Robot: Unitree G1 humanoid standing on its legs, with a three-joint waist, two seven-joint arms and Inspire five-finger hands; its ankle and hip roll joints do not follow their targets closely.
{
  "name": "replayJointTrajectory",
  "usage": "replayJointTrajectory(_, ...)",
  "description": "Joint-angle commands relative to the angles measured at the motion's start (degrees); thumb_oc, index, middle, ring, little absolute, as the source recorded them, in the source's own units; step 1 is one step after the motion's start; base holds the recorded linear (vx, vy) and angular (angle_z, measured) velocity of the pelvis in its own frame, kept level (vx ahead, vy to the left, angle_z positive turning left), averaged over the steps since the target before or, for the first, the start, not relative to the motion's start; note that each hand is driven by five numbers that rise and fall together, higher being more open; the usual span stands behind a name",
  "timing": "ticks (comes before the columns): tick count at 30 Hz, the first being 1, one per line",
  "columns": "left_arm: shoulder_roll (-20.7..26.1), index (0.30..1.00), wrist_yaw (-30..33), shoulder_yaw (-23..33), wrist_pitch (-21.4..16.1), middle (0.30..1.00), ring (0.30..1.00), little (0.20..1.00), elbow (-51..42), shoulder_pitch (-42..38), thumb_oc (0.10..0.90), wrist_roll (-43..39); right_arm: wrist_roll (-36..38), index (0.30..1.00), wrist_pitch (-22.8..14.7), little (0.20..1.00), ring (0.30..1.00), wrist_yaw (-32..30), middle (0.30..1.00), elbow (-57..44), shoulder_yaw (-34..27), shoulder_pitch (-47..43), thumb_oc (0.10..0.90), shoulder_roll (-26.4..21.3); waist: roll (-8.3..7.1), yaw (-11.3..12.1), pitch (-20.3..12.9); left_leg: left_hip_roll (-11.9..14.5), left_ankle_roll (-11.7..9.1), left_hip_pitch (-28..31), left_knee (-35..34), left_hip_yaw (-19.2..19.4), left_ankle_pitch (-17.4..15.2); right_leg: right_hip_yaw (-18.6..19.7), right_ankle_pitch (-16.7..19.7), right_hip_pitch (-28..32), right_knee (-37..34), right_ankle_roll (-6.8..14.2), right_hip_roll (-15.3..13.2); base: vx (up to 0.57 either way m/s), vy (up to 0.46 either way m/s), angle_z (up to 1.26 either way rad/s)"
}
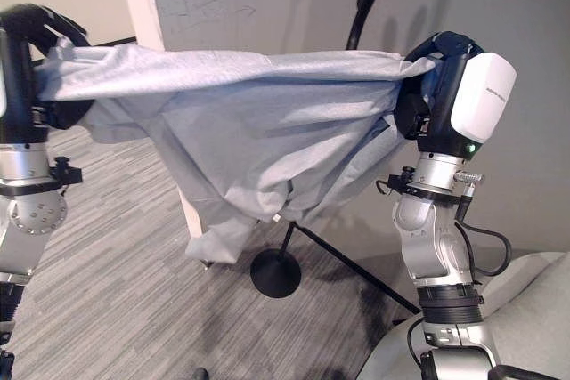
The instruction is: Hang the clothes on the sofa on the clothes rack.
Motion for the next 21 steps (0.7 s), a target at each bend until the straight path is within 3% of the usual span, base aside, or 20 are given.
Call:
replayJointTrajectory(1,0.05,0.300,1.08,1.53,0.48,0.300,0.300,0.300,6.33,-6.99,0.400,1.01,-1.57,0.300,3.36,0.300,0.300,-5.35,0.300,4.25,-4.92,-3.60,0.400,-8.82,1.17,0.39,-5.63,-1.64,3.98,1.26,0.54,-2.06,-6.11,1.88,-3.71,-4.43,14.83,2.24,-1.74,-0.01,0.268,-0.04)
replayJointTrajectory(2,0.15,0.300,-0.14,-3.01,1.05,0.300,0.300,0.300,8.30,-11.20,0.400,1.03,-2.52,0.300,3.53,0.300,0.300,-3.79,0.300,5.30,-2.81,-4.90,0.400,-10.11,1.56,-0.79,-3.50,-2.56,5.69,2.01,1.58,-2.50,-5.99,4.20,3.18,-8.10,26.85,2.03,-2.32,0.02,0.306,0.07)
replayJointTrajectory(4,0.92,0.300,0.27,-6.41,2.20,0.300,0.300,0.300,11.52,-15.56,0.400,2.04,-3.32,0.300,3.34,0.300,0.300,-4.34,0.300,5.67,-0.33,-8.80,0.400,-11.42,3.37,-1.69,-1.36,-1.84,6.98,3.68,1.31,-2.52,-6.43,5.49,6.42,-14.34,37.99,2.39,-2.14,-0.03,0.337,0.24)
replayJointTrajectory(6,1.51,0.300,0.52,-7.20,3.82,0.300,0.300,0.300,13.91,-17.39,0.400,3.15,-3.16,0.300,2.50,0.300,0.300,-3.20,0.300,7.18,2.06,-10.63,0.400,-12.32,4.05,-1.57,-0.66,-1.81,7.32,5.82,0.45,-0.29,-7.43,-0.59,6.86,-18.63,41.58,3.18,-6.08,0.12,0.186,-0.18)
replayJointTrajectory(7,2.34,0.300,0.54,-6.70,3.98,0.300,0.300,0.300,13.73,-17.40,0.400,3.92,-2.91,0.300,1.95,0.300,0.300,-2.51,0.300,7.08,2.46,-10.77,0.400,-13.29,3.14,-1.53,-0.74,-2.52,6.98,6.80,0.21,0.45,-8.48,-3.49,6.42,-19.99,37.97,3.24,-7.04,0.31,-0.015,-0.71)
replayJointTrajectory(8,4.01,0.300,0.02,-6.25,4.38,0.300,0.300,0.300,12.70,-16.94,0.400,4.88,-1.92,0.300,0.93,0.300,0.300,-1.45,0.300,7.20,3.14,-11.27,0.400,-14.16,2.70,-2.27,-0.86,-2.60,6.42,7.78,0.15,0.05,-9.77,-6.59,5.89,-20.23,30.33,2.71,-5.36,0.25,-0.065,-0.63)
replayJointTrajectory(9,4.05,0.300,-0.02,-6.15,4.41,0.300,0.300,0.300,12.62,-16.85,0.400,4.87,-1.90,0.300,0.90,0.300,0.300,-1.46,0.300,7.25,3.21,-11.35,0.400,-14.14,2.87,-2.45,-0.89,-2.36,6.37,7.72,0.15,-0.06,-9.69,-6.94,6.18,-19.91,29.77,2.60,-5.11,0.40,-0.168,-0.46)
replayJointTrajectory(10,7.10,0.300,1.65,-6.72,6.41,0.300,0.300,0.300,12.78,-17.81,0.400,8.53,-1.59,0.300,0.26,0.300,0.300,-3.39,0.300,9.10,5.67,-13.34,0.400,-17.10,1.65,-2.53,-0.72,-1.67,4.59,9.69,0.15,-1.12,-11.67,-7.95,5.69,-19.92,15.20,3.46,-1.10,0.34,-0.158,-0.19)
replayJointTrajectory(11,8.25,0.300,1.93,-6.85,4.98,0.300,0.300,0.300,13.08,-17.49,0.400,8.72,-0.92,0.300,0.37,0.300,0.300,-3.20,0.300,10.07,4.44,-11.52,0.400,-17.76,1.27,-3.23,-1.28,-1.11,4.27,9.73,0.15,-2.63,-12.65,-5.53,4.12,-17.98,10.41,3.35,1.37,0.45,-0.182,-0.22)
replayJointTrajectory(13,10.15,0.300,1.51,-6.62,5.50,0.300,0.300,0.300,13.85,-17.03,0.400,9.89,-0.46,0.300,-1.41,0.300,0.300,-1.88,0.300,6.98,2.65,-8.11,0.400,-17.53,0.74,-3.76,-3.42,0.89,3.92,10.62,0.42,-2.88,-13.75,-2.36,3.65,-16.47,8.50,1.43,5.55,0.35,-0.109,0.22)
replayJointTrajectory(15,10.26,0.300,2.08,-5.45,5.51,0.300,0.300,0.300,13.29,-15.10,0.400,10.31,-0.82,0.300,-1.62,0.300,0.300,-2.29,0.300,6.88,2.42,-7.44,0.400,-17.11,0.90,-3.58,-4.96,2.52,3.34,10.90,1.67,-2.97,-14.65,-2.04,2.87,-15.26,7.07,1.04,7.11,0.32,-0.110,0.56)
replayJointTrajectory(17,8.69,0.300,2.03,-4.61,4.84,0.300,0.300,0.300,13.78,-13.66,0.400,9.30,1.03,0.300,-3.11,0.300,0.300,-3.82,0.300,7.75,2.18,-7.75,0.400,-17.08,1.52,-3.20,-6.09,5.01,1.57,5.99,13.51,-3.50,-12.11,-1.93,1.37,-11.02,3.17,-0.92,9.56,0.30,-0.145,0.30)
replayJointTrajectory(19,7.95,0.300,1.60,-4.47,4.70,0.300,0.300,0.300,13.72,-14.19,0.400,6.56,2.75,0.300,-2.97,0.300,0.300,-4.60,0.300,8.30,2.53,-9.06,0.400,-16.96,-0.35,-1.81,-4.16,6.13,-0.51,-3.58,28.44,-5.59,-4.87,-2.26,1.80,-8.89,0.98,-3.11,9.41,0.08,-0.162,0.16)
replayJointTrajectory(21,7.43,0.300,1.40,-4.07,4.49,0.300,0.300,0.300,13.73,-13.87,0.400,5.73,2.46,0.300,-3.06,0.300,0.300,-5.04,0.300,7.59,2.47,-9.82,0.400,-17.33,-1.18,-0.92,-2.89,5.13,0.13,-9.99,39.22,-7.87,-2.83,-1.89,0.68,-7.02,-0.14,-4.68,9.65,0.06,-0.102,0.19)
